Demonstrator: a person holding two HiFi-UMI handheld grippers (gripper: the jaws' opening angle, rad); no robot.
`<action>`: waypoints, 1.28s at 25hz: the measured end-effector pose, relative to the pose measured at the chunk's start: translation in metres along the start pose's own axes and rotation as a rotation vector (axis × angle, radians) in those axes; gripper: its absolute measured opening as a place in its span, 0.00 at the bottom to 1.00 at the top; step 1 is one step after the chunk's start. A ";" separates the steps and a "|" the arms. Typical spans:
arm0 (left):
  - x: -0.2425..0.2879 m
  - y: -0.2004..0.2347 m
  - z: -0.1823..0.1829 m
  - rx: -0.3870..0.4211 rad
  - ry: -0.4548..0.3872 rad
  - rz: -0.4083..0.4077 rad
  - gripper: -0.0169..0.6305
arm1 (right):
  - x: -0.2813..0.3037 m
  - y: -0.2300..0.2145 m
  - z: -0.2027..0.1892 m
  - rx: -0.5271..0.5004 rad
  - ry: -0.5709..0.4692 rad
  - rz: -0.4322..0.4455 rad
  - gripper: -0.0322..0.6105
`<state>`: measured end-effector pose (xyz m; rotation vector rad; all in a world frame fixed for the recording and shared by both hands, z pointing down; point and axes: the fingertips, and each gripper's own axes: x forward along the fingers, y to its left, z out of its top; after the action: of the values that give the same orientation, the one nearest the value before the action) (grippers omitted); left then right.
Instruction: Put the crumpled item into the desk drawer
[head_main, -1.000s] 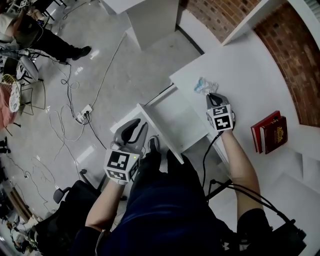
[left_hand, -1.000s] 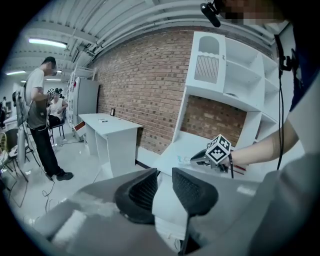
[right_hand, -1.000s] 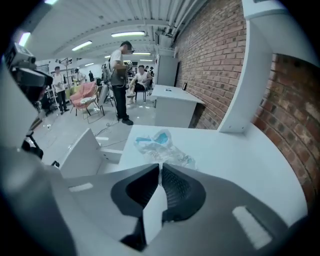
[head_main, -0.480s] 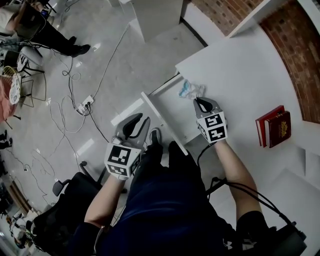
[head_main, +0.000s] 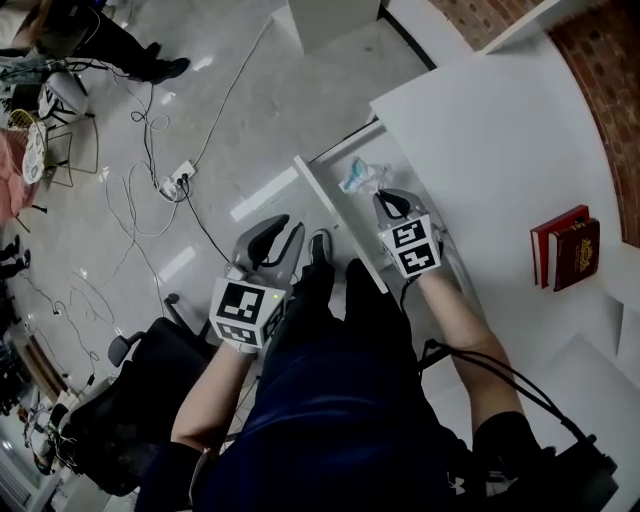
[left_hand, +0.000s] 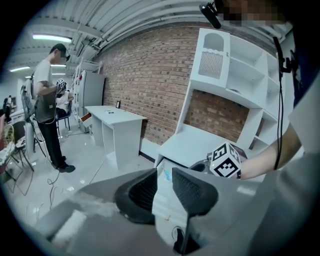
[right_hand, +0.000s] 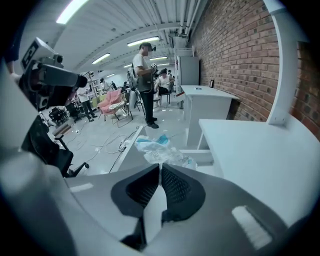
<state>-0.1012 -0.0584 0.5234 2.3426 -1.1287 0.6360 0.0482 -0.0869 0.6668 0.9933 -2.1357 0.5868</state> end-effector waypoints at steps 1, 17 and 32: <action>0.000 0.002 -0.004 -0.006 0.008 0.004 0.19 | 0.007 0.002 -0.006 0.000 0.020 0.004 0.08; 0.007 0.019 -0.043 -0.087 0.093 0.042 0.19 | 0.098 -0.014 -0.090 0.005 0.235 -0.028 0.08; 0.020 0.019 -0.041 -0.112 0.094 0.020 0.19 | 0.105 -0.007 -0.107 0.018 0.255 -0.014 0.16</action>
<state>-0.1143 -0.0571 0.5713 2.1870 -1.1171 0.6659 0.0484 -0.0724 0.8160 0.8914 -1.8996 0.6885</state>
